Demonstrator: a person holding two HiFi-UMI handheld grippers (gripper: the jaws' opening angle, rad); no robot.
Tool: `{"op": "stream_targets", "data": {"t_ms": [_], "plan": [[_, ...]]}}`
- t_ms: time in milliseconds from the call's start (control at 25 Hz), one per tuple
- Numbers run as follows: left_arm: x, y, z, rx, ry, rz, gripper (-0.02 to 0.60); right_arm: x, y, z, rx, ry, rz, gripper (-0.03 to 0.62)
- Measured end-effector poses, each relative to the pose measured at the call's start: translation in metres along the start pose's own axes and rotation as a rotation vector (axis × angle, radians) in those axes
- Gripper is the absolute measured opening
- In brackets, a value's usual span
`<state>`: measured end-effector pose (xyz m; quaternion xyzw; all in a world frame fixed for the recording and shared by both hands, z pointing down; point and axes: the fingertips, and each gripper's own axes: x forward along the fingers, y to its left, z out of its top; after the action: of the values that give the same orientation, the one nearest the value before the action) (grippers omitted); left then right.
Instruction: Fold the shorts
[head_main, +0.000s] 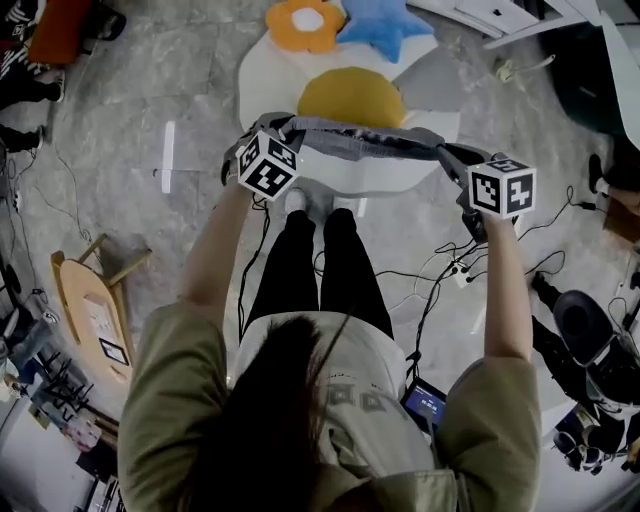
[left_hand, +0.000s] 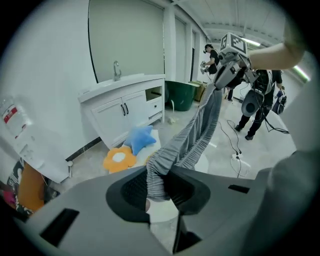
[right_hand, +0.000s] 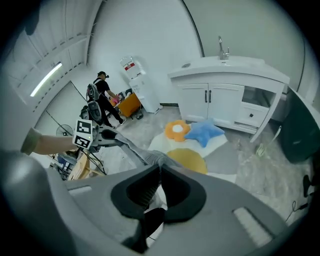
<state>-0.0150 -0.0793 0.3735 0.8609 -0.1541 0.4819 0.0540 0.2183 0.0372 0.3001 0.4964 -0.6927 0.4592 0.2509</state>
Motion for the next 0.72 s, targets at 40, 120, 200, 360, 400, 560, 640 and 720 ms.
{"op": "stream_targets", "data": {"t_ms": [40,120,200,360,400,560,640,720], "plan": [[0.004,0.011,0.008,0.005,0.004,0.013,0.087,0.006,-0.009,0.007,0.0,-0.003,-0.001,0.02],[0.017,0.034,0.025,0.01,0.013,0.041,0.087,0.021,-0.029,0.025,-0.016,-0.008,-0.024,0.02],[0.033,0.057,0.042,0.009,0.032,0.071,0.087,0.038,-0.05,0.043,-0.035,-0.001,-0.061,0.02],[0.048,0.107,0.092,-0.013,0.02,0.154,0.087,0.058,-0.089,0.095,-0.026,-0.039,-0.117,0.02],[0.049,0.117,0.106,-0.007,0.007,0.176,0.087,0.057,-0.098,0.109,-0.027,-0.063,-0.134,0.02],[0.042,0.144,0.159,0.066,-0.045,0.258,0.087,0.036,-0.123,0.165,-0.047,-0.211,-0.185,0.02],[0.033,0.155,0.181,0.095,-0.081,0.295,0.087,0.023,-0.126,0.188,-0.062,-0.289,-0.194,0.02],[0.024,0.159,0.192,0.118,-0.118,0.324,0.087,0.015,-0.124,0.195,-0.068,-0.347,-0.191,0.02]]}}
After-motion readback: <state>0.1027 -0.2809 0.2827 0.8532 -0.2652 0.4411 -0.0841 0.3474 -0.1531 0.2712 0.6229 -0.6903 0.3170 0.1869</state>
